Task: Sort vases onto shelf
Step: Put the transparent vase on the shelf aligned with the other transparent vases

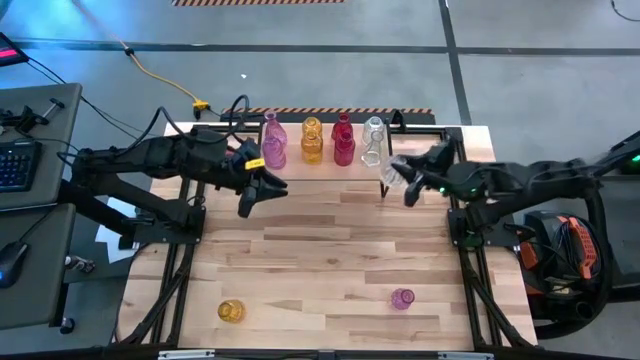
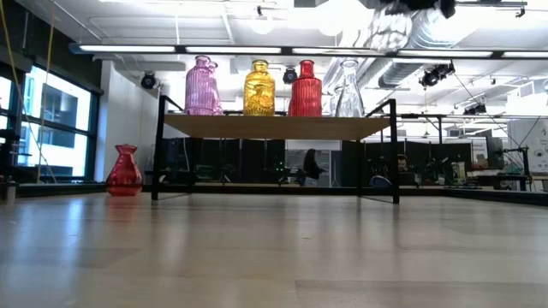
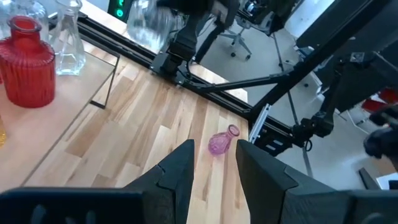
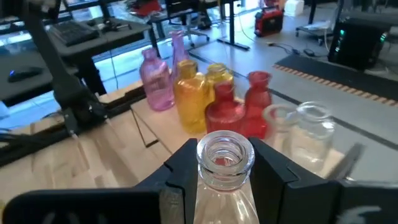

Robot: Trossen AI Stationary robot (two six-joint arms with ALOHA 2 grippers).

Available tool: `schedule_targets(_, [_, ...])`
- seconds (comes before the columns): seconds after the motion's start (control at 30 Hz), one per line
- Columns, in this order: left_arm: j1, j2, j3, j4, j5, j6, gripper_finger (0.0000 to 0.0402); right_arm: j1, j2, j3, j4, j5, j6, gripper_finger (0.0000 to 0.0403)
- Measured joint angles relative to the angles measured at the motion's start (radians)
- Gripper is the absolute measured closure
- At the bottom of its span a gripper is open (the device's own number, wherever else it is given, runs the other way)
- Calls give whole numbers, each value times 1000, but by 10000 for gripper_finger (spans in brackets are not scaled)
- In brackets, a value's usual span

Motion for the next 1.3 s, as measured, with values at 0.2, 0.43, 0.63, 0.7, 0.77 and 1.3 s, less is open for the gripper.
schedule_targets(0.2, [10, 0, 0, 0, 0, 0, 289, -20, 26, -170, 242, -10, -134, 313])
schedule_targets(0.43, [10, 0, 0, 2, 0, -9, 289, -44, 29, -322, 543, -40, -270, 313])
schedule_targets(0.63, [10, 0, 0, 3, -4, -19, 289, -117, 30, -342, 535, -121, -261, 313])
schedule_targets(0.7, [10, 0, 0, 4, -4, -19, 289, -149, 30, -342, 537, -156, -259, 313])
schedule_targets(0.77, [10, 0, 0, 4, -4, -19, 289, -180, 30, -342, 533, -194, -248, 313])
schedule_targets(1.3, [10, 0, 0, 2, -88, -16, 289, -320, 130, -342, 519, -372, -273, 313])
